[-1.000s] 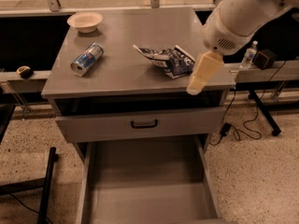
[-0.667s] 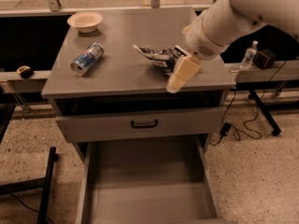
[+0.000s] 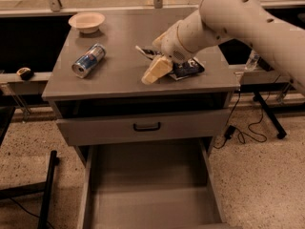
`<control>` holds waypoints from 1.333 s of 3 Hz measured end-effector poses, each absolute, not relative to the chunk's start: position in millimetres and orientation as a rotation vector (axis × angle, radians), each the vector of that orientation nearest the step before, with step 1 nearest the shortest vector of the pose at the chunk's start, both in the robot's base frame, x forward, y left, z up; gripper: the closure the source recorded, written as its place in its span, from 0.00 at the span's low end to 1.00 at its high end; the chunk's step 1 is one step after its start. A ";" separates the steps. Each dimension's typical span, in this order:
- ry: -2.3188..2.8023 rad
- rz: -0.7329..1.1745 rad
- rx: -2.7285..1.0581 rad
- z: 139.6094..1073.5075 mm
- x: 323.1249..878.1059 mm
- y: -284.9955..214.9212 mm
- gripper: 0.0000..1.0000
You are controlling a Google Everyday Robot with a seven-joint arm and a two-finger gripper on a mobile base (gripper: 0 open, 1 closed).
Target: Place blue chip bag into middle drawer
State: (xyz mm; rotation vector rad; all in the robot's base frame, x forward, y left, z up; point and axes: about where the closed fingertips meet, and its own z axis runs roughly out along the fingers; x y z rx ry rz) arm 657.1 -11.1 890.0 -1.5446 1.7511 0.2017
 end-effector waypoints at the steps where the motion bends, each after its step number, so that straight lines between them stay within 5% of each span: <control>1: 1.779 0.212 -1.523 870.2 669.1 -14.9 0.48; 2: 1.677 0.216 -1.479 897.8 656.0 -16.6 0.79; 3: 1.520 0.196 -1.426 948.9 622.8 -32.9 0.99; 4: 1.443 0.155 -1.464 968.4 565.8 -59.0 1.00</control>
Offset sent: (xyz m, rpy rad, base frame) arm -0.0041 -0.0175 0.0236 0.1238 -0.1105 0.0017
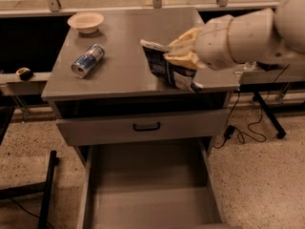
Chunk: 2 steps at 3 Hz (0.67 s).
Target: Place blue chip bag into middle drawer
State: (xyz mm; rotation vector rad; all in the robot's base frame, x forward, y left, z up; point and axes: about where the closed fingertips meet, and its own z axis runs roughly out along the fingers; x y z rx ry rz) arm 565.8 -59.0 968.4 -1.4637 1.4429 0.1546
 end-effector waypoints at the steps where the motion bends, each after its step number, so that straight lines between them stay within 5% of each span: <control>1: 1.517 0.153 -1.590 906.3 519.6 -82.4 1.00; 2: 1.517 0.154 -1.590 906.1 519.4 -82.4 1.00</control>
Offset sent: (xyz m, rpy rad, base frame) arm -0.0372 -0.0239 -0.0434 -0.0866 0.0562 0.0162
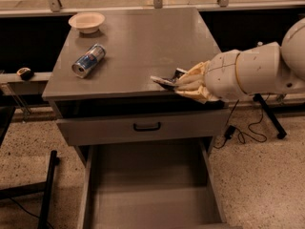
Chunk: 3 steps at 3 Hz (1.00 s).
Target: Place blue chip bag into middle drawer
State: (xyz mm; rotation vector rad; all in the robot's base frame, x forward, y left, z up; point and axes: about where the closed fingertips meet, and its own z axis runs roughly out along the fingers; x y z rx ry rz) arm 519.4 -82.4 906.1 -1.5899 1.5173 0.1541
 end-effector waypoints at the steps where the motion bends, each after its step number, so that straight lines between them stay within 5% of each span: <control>1: 1.633 0.395 -1.533 858.9 491.7 -73.3 1.00; 3: 1.812 0.981 -1.405 781.8 363.0 -51.6 1.00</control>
Offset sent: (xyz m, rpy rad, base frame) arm -0.1881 0.0233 -0.1559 0.4024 0.8440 0.0303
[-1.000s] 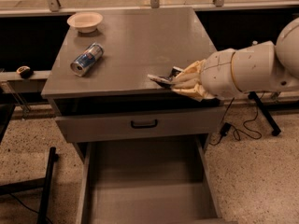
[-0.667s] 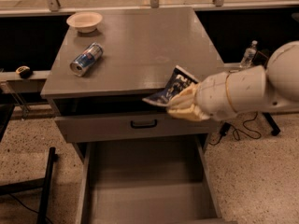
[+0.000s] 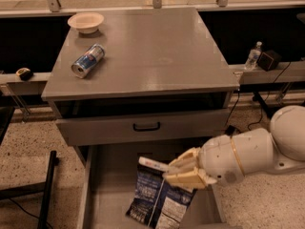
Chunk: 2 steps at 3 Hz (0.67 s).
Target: Place blue chip bag into middle drawer
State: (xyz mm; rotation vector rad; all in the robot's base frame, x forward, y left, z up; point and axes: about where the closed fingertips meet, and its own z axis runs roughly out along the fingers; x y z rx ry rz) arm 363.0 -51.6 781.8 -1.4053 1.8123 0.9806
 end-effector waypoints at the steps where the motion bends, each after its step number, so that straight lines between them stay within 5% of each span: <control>1: 1.816 0.991 -1.411 779.5 359.0 -50.1 1.00; 2: 1.829 1.003 -1.413 772.6 361.1 -48.8 1.00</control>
Offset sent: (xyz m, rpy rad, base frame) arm 0.0019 0.0015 -0.0171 -0.0068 0.0433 0.0069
